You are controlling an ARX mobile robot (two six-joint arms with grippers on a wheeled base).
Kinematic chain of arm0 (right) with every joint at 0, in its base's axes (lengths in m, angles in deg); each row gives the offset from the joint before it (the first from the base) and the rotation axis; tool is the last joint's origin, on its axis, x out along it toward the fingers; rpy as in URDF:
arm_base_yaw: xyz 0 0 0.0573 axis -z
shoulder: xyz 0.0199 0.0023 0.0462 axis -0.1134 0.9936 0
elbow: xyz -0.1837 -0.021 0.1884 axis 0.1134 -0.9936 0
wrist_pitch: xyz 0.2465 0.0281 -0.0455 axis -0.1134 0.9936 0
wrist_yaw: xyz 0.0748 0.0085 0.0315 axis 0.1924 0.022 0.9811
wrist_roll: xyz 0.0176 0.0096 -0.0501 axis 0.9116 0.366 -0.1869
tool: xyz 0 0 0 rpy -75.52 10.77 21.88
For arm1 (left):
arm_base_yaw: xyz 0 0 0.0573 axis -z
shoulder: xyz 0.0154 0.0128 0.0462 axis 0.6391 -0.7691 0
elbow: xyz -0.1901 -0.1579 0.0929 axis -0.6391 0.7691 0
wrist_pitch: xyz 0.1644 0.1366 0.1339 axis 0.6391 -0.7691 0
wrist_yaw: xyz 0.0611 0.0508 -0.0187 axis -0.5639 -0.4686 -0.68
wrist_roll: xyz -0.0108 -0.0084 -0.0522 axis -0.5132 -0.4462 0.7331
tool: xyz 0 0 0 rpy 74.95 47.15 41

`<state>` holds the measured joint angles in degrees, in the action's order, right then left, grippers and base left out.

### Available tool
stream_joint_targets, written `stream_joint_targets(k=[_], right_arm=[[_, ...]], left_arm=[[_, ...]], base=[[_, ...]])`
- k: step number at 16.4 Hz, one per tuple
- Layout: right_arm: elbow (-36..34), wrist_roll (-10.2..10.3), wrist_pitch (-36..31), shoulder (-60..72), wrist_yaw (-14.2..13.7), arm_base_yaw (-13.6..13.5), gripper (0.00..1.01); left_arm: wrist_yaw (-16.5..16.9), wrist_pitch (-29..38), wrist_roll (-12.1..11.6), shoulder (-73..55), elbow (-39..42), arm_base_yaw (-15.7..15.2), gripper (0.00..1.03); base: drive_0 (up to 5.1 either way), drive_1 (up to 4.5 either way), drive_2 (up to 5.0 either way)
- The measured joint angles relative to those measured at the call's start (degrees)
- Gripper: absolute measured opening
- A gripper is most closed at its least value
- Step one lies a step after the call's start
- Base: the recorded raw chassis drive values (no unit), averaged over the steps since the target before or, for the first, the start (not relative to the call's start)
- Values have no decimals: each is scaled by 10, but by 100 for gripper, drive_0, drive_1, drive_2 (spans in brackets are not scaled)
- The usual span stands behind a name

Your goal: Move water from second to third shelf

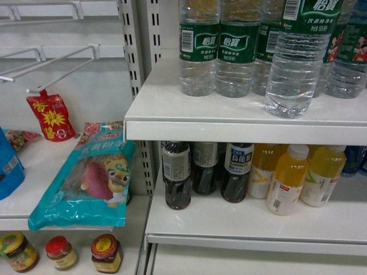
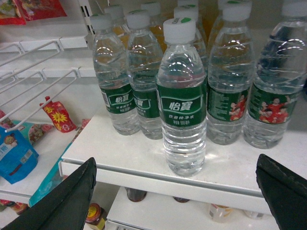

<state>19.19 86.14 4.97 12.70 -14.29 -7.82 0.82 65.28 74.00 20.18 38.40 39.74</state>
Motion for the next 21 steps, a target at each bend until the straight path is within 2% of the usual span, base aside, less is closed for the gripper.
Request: stream_joint_targets(k=[2,3,4,5,6,9,10,13,21], right_arm=[[-28,-2,40,-98,18,34,98],[-69,-31,-13,-153,-55,40,86],[-119,-51,6,-220,-74,66,73],[-171,-62,20,-279,-37,114,60],[-209,-65,11,-315,-19,146,47],[-272,-73,-8,-361,-7,143,10],[-290,-74,-10,-374,-8,143,2],[-325,-75,-15,-408,-8,143,2],[-360,-75,-5,-452,-8,143,2]], left_arm=[[0,0,0,0,0,0,98],[0,0,0,0,0,0,98],[0,0,0,0,0,0,98],[0,0,0,0,0,0,98],[0,0,0,0,0,0,98],[0,0,0,0,0,0,98],[0,0,0,0,0,0,98],[0,0,0,0,0,0,98],[0,0,0,0,0,0,98]], base=[[0,0,0],[0,0,0],[0,0,0],[0,0,0],[0,0,0],[0,0,0],[0,0,0],[0,0,0],[0,0,0]])
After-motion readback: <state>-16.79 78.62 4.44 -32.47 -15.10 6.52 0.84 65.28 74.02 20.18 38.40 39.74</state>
